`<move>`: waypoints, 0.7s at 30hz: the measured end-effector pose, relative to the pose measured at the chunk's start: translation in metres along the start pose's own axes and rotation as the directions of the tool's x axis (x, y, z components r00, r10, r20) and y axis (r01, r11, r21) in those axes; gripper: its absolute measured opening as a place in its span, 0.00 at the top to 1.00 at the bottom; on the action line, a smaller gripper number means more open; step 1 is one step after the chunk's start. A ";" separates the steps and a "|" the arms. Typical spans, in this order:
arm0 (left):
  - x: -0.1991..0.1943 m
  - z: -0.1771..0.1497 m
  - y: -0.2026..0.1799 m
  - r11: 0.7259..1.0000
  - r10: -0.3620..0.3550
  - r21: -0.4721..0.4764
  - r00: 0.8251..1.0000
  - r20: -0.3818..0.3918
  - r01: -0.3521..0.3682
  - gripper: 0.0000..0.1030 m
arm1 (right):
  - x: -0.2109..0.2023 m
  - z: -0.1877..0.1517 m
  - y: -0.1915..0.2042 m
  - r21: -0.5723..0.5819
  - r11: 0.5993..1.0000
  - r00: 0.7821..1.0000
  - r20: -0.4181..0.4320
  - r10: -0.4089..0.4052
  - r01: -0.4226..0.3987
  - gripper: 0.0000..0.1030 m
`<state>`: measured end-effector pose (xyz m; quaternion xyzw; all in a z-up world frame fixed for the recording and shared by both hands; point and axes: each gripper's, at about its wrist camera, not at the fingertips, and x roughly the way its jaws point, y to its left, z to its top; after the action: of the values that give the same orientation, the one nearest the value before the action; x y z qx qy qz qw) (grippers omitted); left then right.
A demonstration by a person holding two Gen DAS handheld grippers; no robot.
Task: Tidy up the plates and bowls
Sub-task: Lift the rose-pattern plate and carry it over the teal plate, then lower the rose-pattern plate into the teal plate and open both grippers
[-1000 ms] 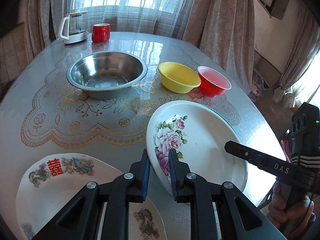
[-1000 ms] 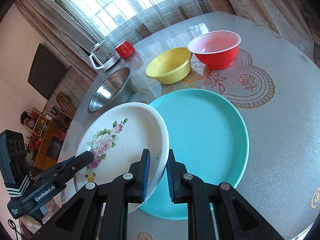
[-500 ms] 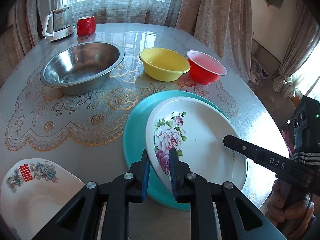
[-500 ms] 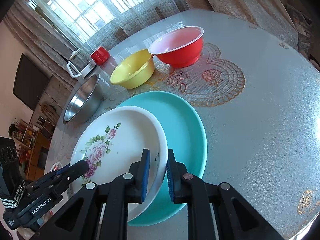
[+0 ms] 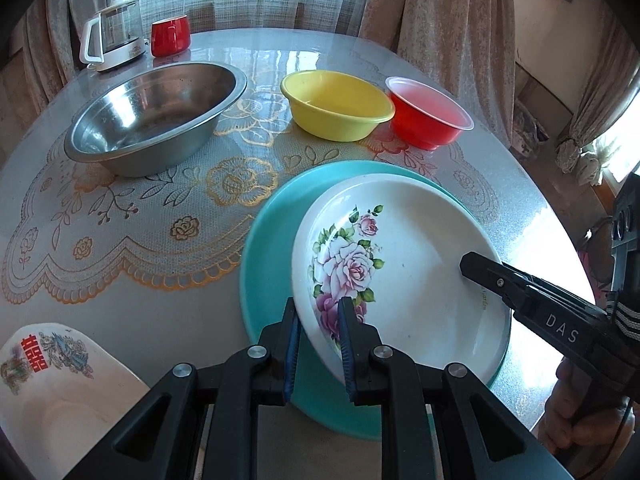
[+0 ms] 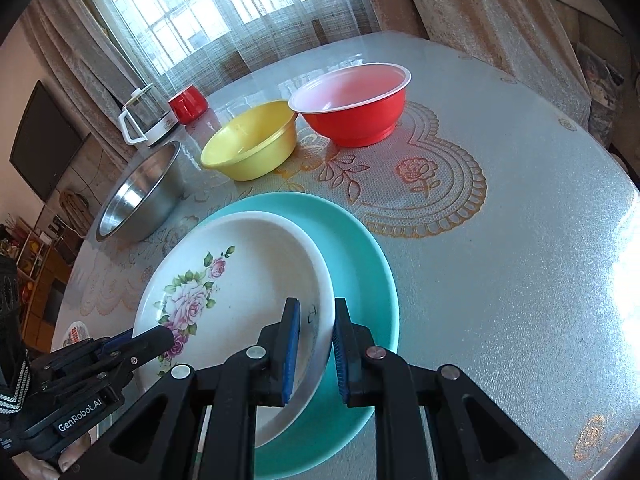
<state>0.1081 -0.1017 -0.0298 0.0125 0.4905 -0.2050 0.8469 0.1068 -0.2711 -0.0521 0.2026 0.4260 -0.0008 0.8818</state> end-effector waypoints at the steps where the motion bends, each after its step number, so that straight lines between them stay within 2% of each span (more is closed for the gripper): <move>1: 0.000 0.000 -0.001 1.000 0.004 0.004 1.000 0.002 -0.004 0.82 | 0.000 0.000 0.000 -0.002 1.000 1.000 0.002 -0.001 0.001 0.85; 6: 0.000 0.001 -0.001 1.000 0.011 0.000 1.000 0.003 -0.011 0.82 | -0.002 0.000 -0.003 0.012 1.000 1.000 -0.006 0.021 -0.021 0.84; 8: 0.000 0.001 -0.002 1.000 0.016 0.000 1.000 0.006 -0.016 0.82 | -0.003 -0.001 -0.004 0.021 0.999 0.999 -0.007 0.037 -0.037 0.80; 18: -0.001 -0.002 -0.003 0.999 0.032 -0.001 0.999 0.024 -0.032 0.82 | -0.018 -0.012 -0.003 -0.003 0.999 0.999 0.023 0.032 -0.032 0.78; 21: -0.002 -0.002 -0.003 0.999 0.036 -0.004 0.999 0.026 -0.036 0.82 | -0.018 -0.014 0.001 -0.030 1.000 0.999 0.042 0.009 -0.008 0.85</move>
<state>0.1045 -0.1035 -0.0286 0.0172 0.4797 -0.1892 0.8566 0.0845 -0.2685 -0.0460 0.1911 0.4063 0.0049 0.8935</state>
